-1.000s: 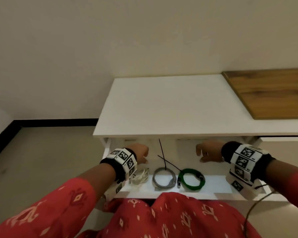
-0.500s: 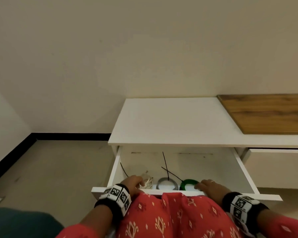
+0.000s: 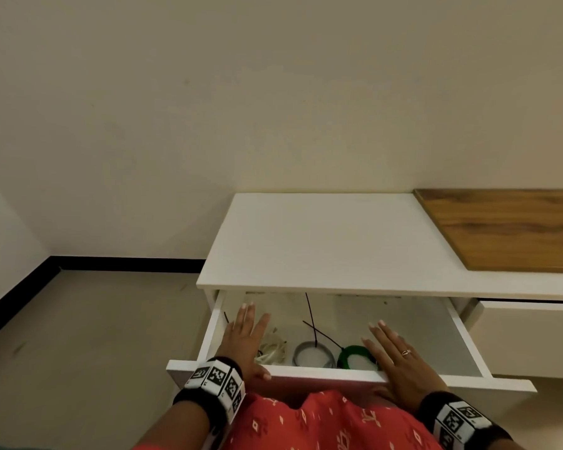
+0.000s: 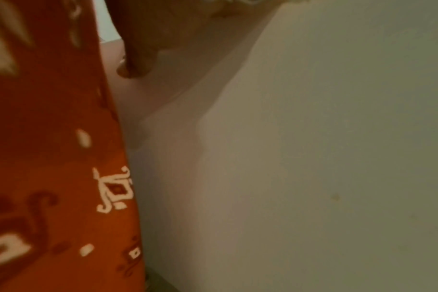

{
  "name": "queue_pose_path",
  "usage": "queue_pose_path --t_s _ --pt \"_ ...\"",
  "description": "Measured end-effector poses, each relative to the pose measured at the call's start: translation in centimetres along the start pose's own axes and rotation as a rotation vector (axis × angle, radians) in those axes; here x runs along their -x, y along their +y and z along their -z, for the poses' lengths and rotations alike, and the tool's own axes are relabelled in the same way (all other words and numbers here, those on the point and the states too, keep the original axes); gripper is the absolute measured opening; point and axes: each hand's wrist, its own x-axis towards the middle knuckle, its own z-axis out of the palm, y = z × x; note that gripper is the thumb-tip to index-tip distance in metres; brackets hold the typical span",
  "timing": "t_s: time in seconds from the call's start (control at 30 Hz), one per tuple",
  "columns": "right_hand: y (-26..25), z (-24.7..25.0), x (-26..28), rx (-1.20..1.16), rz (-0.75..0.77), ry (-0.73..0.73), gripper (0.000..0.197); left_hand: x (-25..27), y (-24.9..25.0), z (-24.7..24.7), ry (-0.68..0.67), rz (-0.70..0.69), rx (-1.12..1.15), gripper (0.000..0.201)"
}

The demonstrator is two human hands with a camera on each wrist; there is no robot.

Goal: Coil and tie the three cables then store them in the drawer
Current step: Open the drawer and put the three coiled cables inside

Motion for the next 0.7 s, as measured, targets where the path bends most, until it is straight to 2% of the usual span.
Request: queue_pose_path --t_s 0.27,0.43,0.53,0.63,0.7 --pt "2.1 0.1 -4.2 0.041 -0.063 0.128 0.09 -3.5 0.8 1.7 0.088 0.054 -0.127 0.108" --pt "3.6 0.8 -7.4 0.005 -0.171 0.168 0.093 -7.0 0.7 3.4 0.118 0.095 -0.231 0.108" --pt "4.2 1.3 -9.2 0.032 -0.2 0.231 0.097 -8.7 0.6 3.9 0.154 0.083 -0.268 0.098" --pt "4.8 1.5 -11.2 0.061 -0.199 0.268 0.116 -10.0 0.5 3.6 0.172 0.077 -0.312 0.078" --pt "4.9 1.8 -12.2 0.051 -0.205 0.253 0.105 -10.6 0.8 3.3 0.17 0.095 -0.314 0.069"
